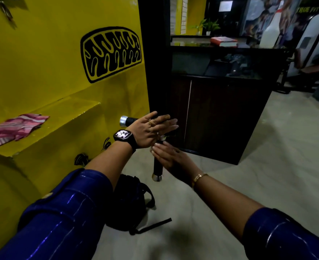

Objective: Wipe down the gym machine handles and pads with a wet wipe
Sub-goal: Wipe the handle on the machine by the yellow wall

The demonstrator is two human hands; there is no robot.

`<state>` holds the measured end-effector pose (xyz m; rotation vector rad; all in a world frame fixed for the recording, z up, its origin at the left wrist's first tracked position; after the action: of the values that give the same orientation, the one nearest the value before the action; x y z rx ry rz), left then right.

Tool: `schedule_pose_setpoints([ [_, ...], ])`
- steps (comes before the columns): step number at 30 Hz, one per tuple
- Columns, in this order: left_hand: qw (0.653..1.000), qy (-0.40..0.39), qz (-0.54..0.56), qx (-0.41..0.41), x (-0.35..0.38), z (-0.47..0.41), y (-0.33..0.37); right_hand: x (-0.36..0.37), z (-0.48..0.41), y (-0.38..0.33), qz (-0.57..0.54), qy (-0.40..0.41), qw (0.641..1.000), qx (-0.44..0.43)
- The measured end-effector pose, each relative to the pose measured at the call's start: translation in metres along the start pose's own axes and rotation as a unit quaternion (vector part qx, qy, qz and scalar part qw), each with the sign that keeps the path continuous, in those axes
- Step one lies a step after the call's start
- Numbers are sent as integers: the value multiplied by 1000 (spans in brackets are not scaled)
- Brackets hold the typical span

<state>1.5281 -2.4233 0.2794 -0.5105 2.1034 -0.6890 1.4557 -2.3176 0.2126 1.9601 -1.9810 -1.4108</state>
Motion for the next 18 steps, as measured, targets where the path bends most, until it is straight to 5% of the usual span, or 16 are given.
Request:
schedule_pose_setpoints([
  [3,1000,-2,-11,2,3,1,0,12,15,-6,10,-10,1000,6],
  [8,1000,11,-13,1,-4,-4,2,30,37,-49,-63,-40,992,-104],
  [18,999,-6,-24,-36,-10,-6,8,18,13,-18,-77,23,996,-49],
])
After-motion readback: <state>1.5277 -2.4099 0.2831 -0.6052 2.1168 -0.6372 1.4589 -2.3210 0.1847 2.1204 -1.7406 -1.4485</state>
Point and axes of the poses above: each hand's wrist, its own z-axis away from the middle knuckle, its own x-axis out of the palm, y = z × x, the point moved 5 cm from there along -z, towards the middle knuckle, and after that the axes turned 14 degrees about z, right-handed, at the moved point
